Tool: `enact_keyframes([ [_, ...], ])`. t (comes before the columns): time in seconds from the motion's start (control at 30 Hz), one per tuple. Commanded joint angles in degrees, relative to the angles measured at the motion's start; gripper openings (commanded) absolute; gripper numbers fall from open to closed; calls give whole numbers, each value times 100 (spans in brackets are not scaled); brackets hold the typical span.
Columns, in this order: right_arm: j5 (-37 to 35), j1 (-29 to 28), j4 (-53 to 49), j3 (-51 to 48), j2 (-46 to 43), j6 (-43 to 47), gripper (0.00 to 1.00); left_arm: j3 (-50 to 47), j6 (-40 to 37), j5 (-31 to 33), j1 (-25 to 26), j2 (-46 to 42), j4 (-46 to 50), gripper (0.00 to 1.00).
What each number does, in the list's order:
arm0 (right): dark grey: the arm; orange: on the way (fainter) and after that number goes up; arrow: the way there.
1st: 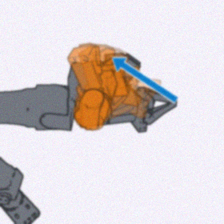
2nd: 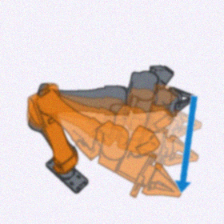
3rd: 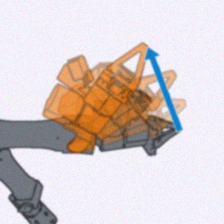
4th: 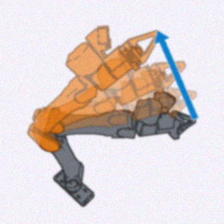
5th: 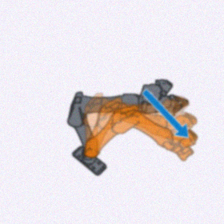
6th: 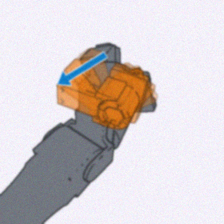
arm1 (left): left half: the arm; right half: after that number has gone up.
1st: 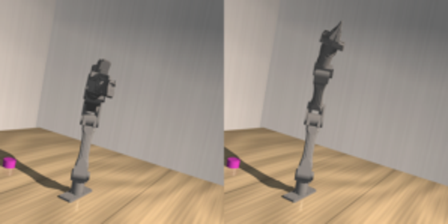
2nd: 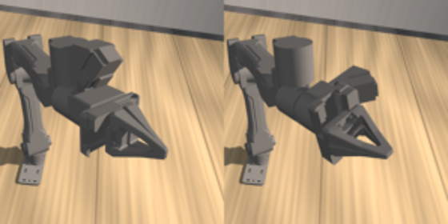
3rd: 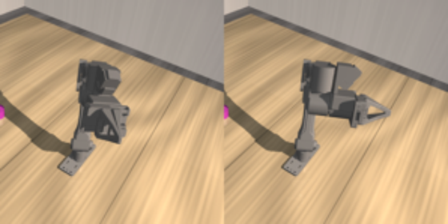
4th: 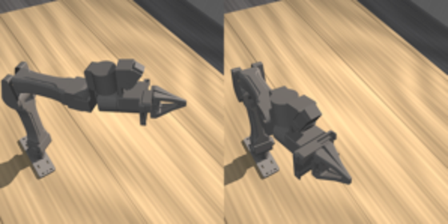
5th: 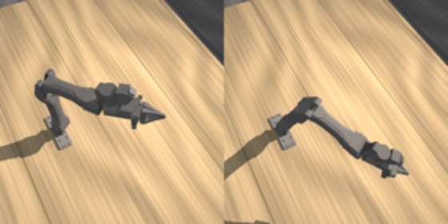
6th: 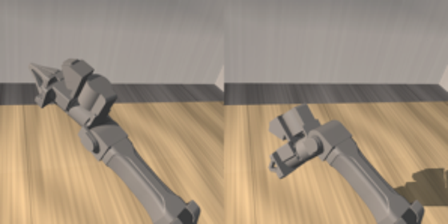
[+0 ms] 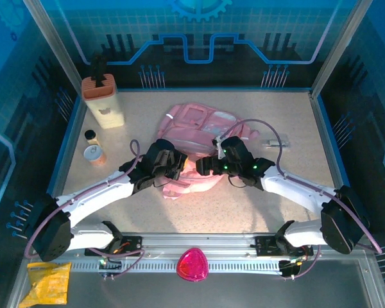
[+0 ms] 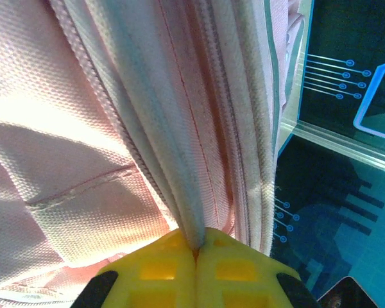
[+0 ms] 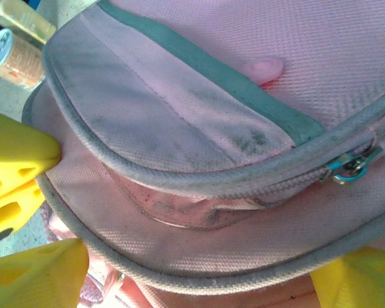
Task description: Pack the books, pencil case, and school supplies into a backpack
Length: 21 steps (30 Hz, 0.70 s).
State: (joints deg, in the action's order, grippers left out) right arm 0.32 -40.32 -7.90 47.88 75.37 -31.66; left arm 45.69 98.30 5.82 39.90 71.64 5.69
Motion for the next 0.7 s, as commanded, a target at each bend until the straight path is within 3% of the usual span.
enact_keyframes([
  [0.0,166,80,211,567,-193,456,89,22,161,-154,159,-142,-450,0],
  [0.2,-713,-384,-1036,310,-597,-369,88,90,252,61,152,-115,-364,0],
  [0.37,-1127,-1097,-1267,141,-525,-781,71,54,246,160,157,-141,-377,0],
  [0.5,-997,-1129,-1198,220,-213,-1033,52,90,193,138,152,-123,-396,0],
  [0.67,-1357,-1198,-1389,693,97,-1162,44,65,189,180,152,-131,-355,0],
])
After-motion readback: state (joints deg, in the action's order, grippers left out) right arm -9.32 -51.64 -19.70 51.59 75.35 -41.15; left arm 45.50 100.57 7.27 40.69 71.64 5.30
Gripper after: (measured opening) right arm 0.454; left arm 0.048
